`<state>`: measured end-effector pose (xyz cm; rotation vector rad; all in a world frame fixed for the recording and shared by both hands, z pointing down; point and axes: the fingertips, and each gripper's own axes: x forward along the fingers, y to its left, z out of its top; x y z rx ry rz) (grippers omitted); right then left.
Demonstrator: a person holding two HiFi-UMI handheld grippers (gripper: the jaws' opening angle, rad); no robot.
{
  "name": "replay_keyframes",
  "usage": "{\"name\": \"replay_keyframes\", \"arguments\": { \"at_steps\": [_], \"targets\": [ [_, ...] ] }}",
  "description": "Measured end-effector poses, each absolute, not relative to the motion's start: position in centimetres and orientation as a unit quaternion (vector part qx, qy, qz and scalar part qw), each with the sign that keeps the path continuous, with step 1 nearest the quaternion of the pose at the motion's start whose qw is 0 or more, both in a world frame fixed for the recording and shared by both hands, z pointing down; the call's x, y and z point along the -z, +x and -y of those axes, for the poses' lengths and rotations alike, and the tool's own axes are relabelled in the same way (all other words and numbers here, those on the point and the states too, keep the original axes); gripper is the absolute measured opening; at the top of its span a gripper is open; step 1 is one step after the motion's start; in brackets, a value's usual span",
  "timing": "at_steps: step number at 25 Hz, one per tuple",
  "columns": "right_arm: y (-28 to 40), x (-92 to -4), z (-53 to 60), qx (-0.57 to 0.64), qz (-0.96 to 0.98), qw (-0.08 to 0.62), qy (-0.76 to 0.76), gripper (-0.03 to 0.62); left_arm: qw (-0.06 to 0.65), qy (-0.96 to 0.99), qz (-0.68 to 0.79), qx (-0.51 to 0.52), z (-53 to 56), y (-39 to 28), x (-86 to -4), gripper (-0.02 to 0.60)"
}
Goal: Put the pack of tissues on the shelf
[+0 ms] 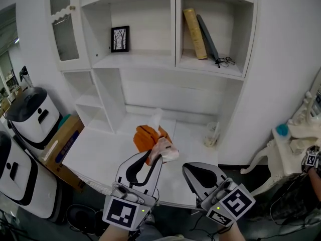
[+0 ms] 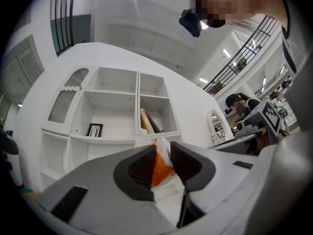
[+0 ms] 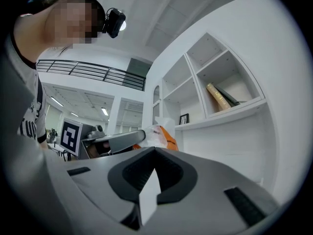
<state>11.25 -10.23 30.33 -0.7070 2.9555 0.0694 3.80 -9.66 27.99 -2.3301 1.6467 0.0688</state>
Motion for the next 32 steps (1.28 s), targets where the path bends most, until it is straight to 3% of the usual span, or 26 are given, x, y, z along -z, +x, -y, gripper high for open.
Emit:
{"name": "replay_keyframes", "arguments": {
  "at_steps": [16,32],
  "targets": [
    [2.5,-28.9,15.2,-0.026,-0.963,0.051,-0.265,0.012,0.194,-0.826,-0.529,-0.017,14.7,-5.0,-24.5,0.116],
    [-1.3,-28.1,17.3,-0.039,-0.953,0.043,-0.296,0.012,0.275,-0.83,-0.483,-0.053,17.2,-8.1,-19.5,0.107]
  ]
}}
